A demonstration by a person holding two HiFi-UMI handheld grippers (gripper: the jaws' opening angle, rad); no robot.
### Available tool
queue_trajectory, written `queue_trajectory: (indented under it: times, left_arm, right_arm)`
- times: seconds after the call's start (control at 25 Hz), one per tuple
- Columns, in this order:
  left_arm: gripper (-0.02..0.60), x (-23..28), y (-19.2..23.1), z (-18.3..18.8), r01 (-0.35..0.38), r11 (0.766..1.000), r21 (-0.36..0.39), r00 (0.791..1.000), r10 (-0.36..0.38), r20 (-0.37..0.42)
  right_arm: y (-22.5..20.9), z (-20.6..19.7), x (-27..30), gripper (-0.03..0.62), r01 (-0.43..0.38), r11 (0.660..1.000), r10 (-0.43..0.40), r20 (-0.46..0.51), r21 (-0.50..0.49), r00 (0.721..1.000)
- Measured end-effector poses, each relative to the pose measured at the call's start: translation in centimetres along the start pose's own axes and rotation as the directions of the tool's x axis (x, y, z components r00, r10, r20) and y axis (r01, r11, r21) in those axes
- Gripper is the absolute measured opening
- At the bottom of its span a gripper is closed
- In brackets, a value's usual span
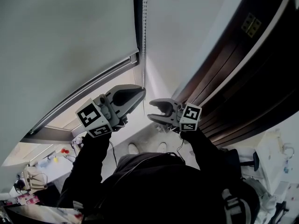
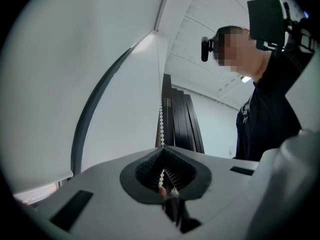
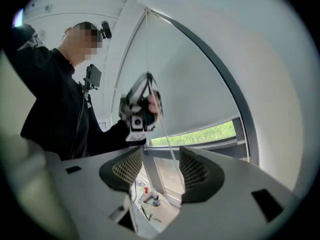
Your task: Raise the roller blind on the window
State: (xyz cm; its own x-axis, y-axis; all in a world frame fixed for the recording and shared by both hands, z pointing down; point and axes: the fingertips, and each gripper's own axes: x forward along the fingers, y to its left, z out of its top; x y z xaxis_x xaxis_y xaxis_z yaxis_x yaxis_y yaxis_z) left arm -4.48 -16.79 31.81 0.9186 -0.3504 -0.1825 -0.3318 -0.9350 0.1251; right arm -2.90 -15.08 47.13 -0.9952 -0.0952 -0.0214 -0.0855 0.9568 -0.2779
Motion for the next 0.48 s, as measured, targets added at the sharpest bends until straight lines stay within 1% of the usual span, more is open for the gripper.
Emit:
queue_trajectory:
  times: [0.16, 0.28, 0.36, 0.44, 0.48]
  left_arm:
    - [0.009, -0.3, 0.9, -4.2, -0.013, 0.999, -0.04, 0.998, 0.01, -0.066]
    - [0.008, -0.8, 0.7, -8.1, -0.021, 1.0, -0.015, 0.995, 0.019, -0.099]
    - [0.008, -1.2, 0.4, -11.1, -0.015, 1.0, -0.016, 0.993, 0.013, -0.121]
    - [0.008, -1.5, -0.1, -14.7, 0.0, 0.999, -0.053, 0.988, -0.008, -0.155]
    - [0.008, -1.8, -0.3, -16.5, 0.009, 0.996, -0.084, 0.987, -0.023, -0.158]
  right_arm:
    - [0.2, 6.7, -1.4, 0.237, -0.007, 0.999, 0.011, 0.089, -0.051, 0.996]
    - [0.6, 10.5, -1.6, 0.238, -0.004, 0.997, 0.013, 0.113, -0.08, 0.993]
    - [1.0, 12.6, -1.2, 0.236, -0.009, 0.994, 0.022, 0.122, -0.105, 0.992]
    - [1.6, 14.3, -0.7, 0.236, -0.026, 0.992, 0.042, 0.132, -0.121, 0.99]
    - [1.8, 15.0, -0.5, 0.236, -0.034, 0.992, 0.051, 0.133, -0.125, 0.99]
